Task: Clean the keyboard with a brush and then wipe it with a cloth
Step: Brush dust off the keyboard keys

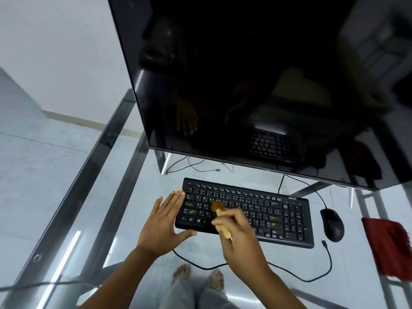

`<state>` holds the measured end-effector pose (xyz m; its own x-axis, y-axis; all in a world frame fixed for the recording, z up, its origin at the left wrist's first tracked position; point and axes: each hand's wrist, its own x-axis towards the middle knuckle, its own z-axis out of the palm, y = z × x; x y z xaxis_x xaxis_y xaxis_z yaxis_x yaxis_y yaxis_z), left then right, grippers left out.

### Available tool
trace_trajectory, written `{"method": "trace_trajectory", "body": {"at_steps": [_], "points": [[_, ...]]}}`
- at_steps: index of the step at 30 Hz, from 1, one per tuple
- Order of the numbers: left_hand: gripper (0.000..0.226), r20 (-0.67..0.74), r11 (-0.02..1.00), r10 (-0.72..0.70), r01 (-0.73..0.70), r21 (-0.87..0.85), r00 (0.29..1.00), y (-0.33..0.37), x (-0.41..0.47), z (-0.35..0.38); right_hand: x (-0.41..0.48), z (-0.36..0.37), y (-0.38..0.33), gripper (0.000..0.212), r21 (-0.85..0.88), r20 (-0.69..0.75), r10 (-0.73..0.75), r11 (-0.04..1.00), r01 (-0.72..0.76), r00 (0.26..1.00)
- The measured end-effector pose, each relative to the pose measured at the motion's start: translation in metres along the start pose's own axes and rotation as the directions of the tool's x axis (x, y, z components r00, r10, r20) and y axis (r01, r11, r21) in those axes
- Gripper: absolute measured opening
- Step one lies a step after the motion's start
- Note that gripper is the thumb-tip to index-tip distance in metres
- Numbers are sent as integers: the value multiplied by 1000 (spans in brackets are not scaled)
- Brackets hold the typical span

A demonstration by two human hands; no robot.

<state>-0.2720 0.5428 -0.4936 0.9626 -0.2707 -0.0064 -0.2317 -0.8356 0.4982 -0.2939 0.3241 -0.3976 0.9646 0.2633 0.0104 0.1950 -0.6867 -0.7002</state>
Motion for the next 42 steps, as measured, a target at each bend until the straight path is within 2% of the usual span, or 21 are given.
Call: {"method": "trace_trajectory", "body": {"at_steps": [2, 4, 6, 8, 10, 12, 13, 15, 17, 19, 21, 22, 23, 25, 27, 29, 32, 36, 38, 40, 42], "points": [[101, -15, 1000, 1, -2, -12, 1000, -1, -1, -1, 0, 7, -8, 16, -2, 148, 10, 1000, -10, 989], [97, -23, 999, 6, -7, -34, 1000, 0, -1, -2, -1, 10, -22, 13, 124, 252, -6, 992, -27, 968], [98, -24, 999, 9, -10, -35, 1000, 0, -1, -1, -1, 11, -25, 14, 156, 167, -7, 988, -19, 986], [102, -25, 1000, 7, -8, -26, 1000, -1, -1, 1, 2, 11, -20, 14, 45, 87, 11, 999, -15, 996], [100, -34, 999, 8, -9, -31, 999, -2, -2, 1, 5, 13, -22, 13, 9, 148, 48, 999, -50, 988], [96, -49, 999, 22, -24, -46, 999, -1, -2, 0, 6, 19, -33, 15, 169, 234, 91, 977, -133, 968], [96, -52, 998, 27, -29, -46, 998, -1, -1, 0, 7, 21, -38, 18, 284, 241, 128, 938, -196, 962], [100, -45, 999, 19, -20, -32, 999, -1, -1, 1, 13, 16, -38, 18, 491, 238, 285, 790, -368, 928], [103, -40, 1000, 1, -2, -26, 999, -2, -1, 2, 20, 5, -22, 14, 542, 187, 490, 671, -505, 851], [104, -31, 1000, -1, 0, -26, 1000, -2, -1, 3, 24, -11, 0, 14, 484, -36, 567, 731, -482, 823], [103, -28, 1000, 4, -4, -14, 1000, -1, -1, 2, 28, -23, 14, 18, 292, -271, 430, 889, -353, 861], [103, -26, 1000, 4, -5, -10, 1000, -1, -1, 2, 31, -25, 18, 19, 189, -299, 334, 939, -288, 894], [103, -25, 1000, 4, -4, -9, 1000, -2, -1, 2, 36, -25, 19, 19, 125, -260, 275, 960, -250, 926], [104, -26, 1000, -2, 1, -17, 1000, -2, -1, 2, 45, -22, 11, 20, 58, -106, 262, 965, -258, 959], [105, -22, 1000, -4, 4, -20, 1000, -1, -1, 2, 55, -19, 5, 21, 11, -149, 249, 968, -250, 957], [105, -19, 1000, -8, 8, -20, 1000, -1, -1, 2, 64, -17, 5, 19, 91, -219, 277, 961, -263, 936], [104, -12, 1000, -18, 18, -22, 1000, -1, -1, 1, 70, -14, 0, 20, 188, -33, 324, 931, -313, 945], [98, -42, 999, -27, 25, -44, 999, 1, -2, -2, 78, -17, 4, 19, 156, -224, 329, 941, -300, 917], [97, -48, 999, -32, 29, -46, 998, 2, -2, -3, 80, -14, 4, 12, 135, -101, 285, 953, -270, 953], [96, -42, 999, -35, 33, -42, 998, 2, -2, -4, 80, -10, -1, 16, 54, -21, 246, 968, -245, 969], [95, -36, 998, -42, 41, -41, 998, 3, -2, -4, 87, -11, -5, 23, 74, -142, 266, 963, -258, 953]]}}
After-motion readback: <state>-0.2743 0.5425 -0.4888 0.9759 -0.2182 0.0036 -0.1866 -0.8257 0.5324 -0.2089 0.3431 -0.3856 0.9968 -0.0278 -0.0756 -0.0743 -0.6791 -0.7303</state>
